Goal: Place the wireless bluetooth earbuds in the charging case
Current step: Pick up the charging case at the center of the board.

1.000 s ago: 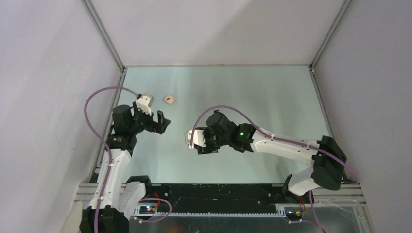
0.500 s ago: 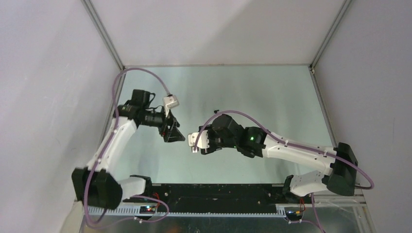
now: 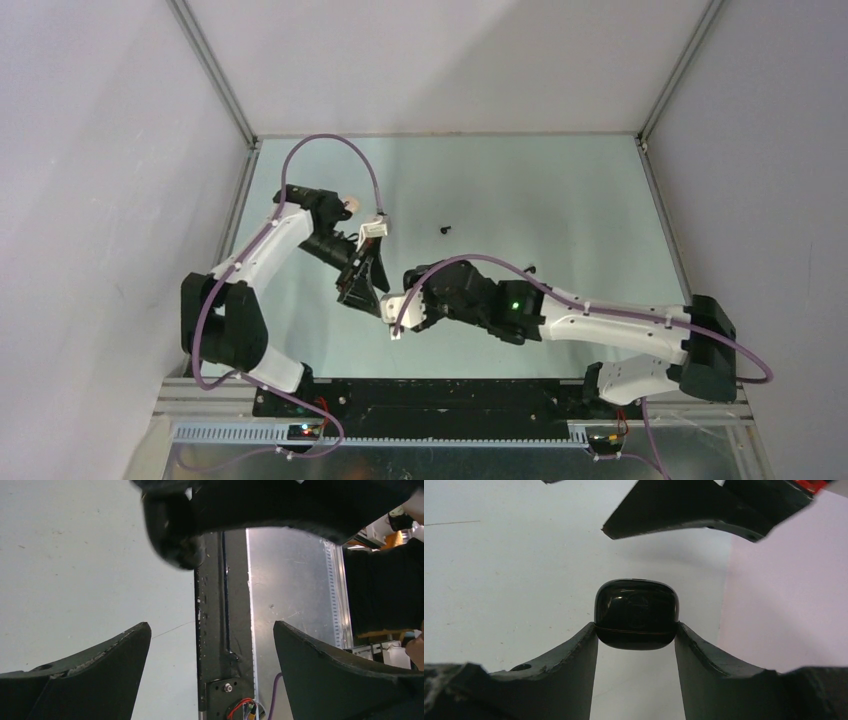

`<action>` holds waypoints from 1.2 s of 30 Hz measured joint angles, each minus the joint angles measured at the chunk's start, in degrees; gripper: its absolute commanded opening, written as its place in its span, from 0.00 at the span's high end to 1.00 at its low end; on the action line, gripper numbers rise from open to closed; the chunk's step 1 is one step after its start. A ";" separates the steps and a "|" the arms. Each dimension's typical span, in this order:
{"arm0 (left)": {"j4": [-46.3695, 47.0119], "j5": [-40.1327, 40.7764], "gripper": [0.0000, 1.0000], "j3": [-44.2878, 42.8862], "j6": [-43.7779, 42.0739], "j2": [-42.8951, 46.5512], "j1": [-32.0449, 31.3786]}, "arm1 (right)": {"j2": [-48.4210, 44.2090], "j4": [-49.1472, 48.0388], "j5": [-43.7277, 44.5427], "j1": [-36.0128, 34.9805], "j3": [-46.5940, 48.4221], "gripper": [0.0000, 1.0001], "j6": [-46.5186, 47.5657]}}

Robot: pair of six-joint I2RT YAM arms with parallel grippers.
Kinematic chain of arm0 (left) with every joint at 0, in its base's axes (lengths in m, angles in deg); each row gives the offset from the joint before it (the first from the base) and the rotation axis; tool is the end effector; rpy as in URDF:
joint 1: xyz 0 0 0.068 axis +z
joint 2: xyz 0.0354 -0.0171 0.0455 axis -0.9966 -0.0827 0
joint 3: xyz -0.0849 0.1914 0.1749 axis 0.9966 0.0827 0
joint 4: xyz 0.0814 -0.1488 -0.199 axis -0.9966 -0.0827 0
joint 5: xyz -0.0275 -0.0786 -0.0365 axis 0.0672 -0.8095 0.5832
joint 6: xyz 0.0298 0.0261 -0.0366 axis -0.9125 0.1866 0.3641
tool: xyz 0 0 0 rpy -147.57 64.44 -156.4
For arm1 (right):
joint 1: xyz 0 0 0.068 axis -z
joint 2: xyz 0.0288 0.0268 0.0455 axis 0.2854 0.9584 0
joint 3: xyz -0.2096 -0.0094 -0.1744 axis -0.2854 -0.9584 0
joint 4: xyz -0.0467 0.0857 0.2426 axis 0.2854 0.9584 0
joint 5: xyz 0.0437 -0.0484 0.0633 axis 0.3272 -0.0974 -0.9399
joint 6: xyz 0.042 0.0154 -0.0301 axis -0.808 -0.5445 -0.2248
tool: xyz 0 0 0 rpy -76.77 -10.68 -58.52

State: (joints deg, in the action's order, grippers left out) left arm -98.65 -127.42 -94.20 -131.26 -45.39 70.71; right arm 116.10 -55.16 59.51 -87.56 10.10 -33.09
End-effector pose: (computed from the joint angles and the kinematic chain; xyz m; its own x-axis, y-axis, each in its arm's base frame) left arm 0.2199 -0.0902 0.2759 -0.4809 0.5367 -0.6933 0.8125 -0.0243 -0.5824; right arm 0.1028 0.2779 0.3119 0.5949 -0.6689 -0.4457 -0.6657 -0.0992 -0.7396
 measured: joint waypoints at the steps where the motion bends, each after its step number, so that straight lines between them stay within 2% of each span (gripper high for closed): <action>1: -0.48 -0.28 0.01 0.00 -0.39 0.00 -0.33 | 1.18 -0.63 0.98 -0.66 -0.26 0.54 0.22; 6: 0.59 -0.68 0.02 0.11 1.49 0.20 -0.90 | 4.04 -2.64 3.61 -2.34 -0.92 0.54 0.70; 17: 13.22 0.02 0.10 3.45 14.84 1.95 -2.78 | 5.62 -5.29 4.94 -4.46 -0.92 0.55 0.57; 24: 15.52 0.94 0.28 3.45 16.87 2.05 -4.02 | 7.63 -5.66 4.96 -6.12 -0.92 0.56 0.42; 32: 16.20 2.47 0.39 3.50 17.59 2.05 -6.21 | 7.80 -5.92 5.20 -6.21 -0.92 0.56 0.42; 36: 16.20 2.91 0.53 3.56 17.66 2.05 -7.30 | 7.80 -6.25 5.27 -6.21 -0.92 0.56 0.42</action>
State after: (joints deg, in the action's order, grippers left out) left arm -82.45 -124.51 -90.64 -113.60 -43.34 63.41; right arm 123.90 -61.41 64.78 -93.77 9.18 -32.68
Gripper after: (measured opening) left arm 0.563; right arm 0.572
